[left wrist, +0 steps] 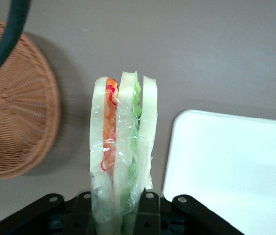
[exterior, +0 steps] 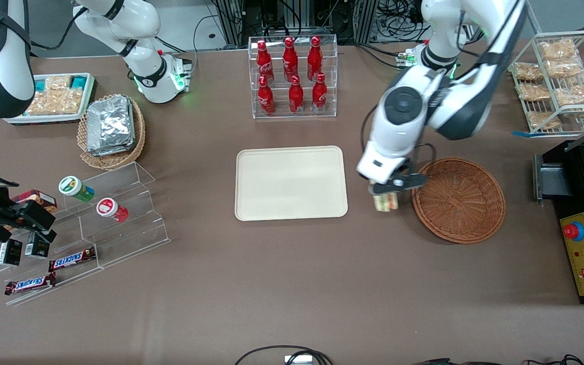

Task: Place sandwich from basket to tray
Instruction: 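Lift the sandwich and carry it with the left gripper toward the tray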

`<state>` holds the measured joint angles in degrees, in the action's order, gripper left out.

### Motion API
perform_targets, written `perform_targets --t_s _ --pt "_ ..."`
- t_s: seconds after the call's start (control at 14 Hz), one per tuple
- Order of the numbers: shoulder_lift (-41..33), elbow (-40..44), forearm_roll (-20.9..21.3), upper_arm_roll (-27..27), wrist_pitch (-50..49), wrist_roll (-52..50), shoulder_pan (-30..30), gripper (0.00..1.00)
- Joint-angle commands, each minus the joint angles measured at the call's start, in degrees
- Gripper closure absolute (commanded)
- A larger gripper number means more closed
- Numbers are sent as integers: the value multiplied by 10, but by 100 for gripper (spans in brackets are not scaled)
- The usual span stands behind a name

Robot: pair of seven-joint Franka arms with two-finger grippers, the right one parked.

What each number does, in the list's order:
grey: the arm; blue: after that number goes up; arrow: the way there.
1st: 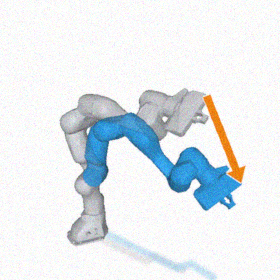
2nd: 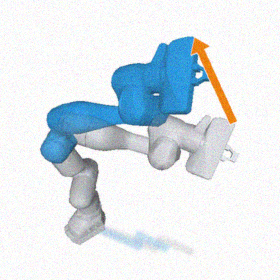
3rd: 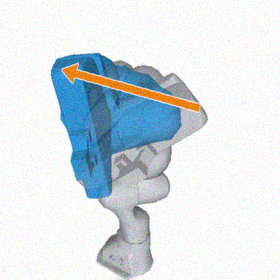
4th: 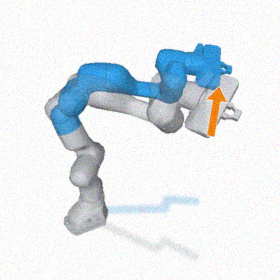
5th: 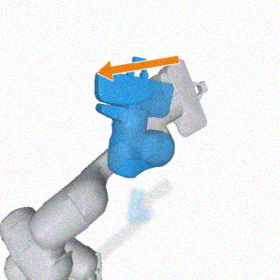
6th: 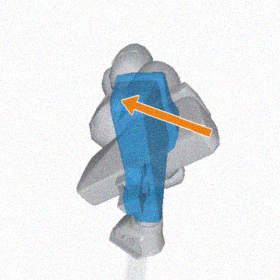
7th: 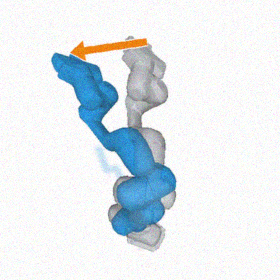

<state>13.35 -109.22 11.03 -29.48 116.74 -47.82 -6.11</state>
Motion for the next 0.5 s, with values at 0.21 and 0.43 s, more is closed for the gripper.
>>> perform_targets --t_s 0.21,0.43 --pt "88 14 74 3 59 -74 -111 100" --pt "119 10 74 3 82 -75 -144 100"
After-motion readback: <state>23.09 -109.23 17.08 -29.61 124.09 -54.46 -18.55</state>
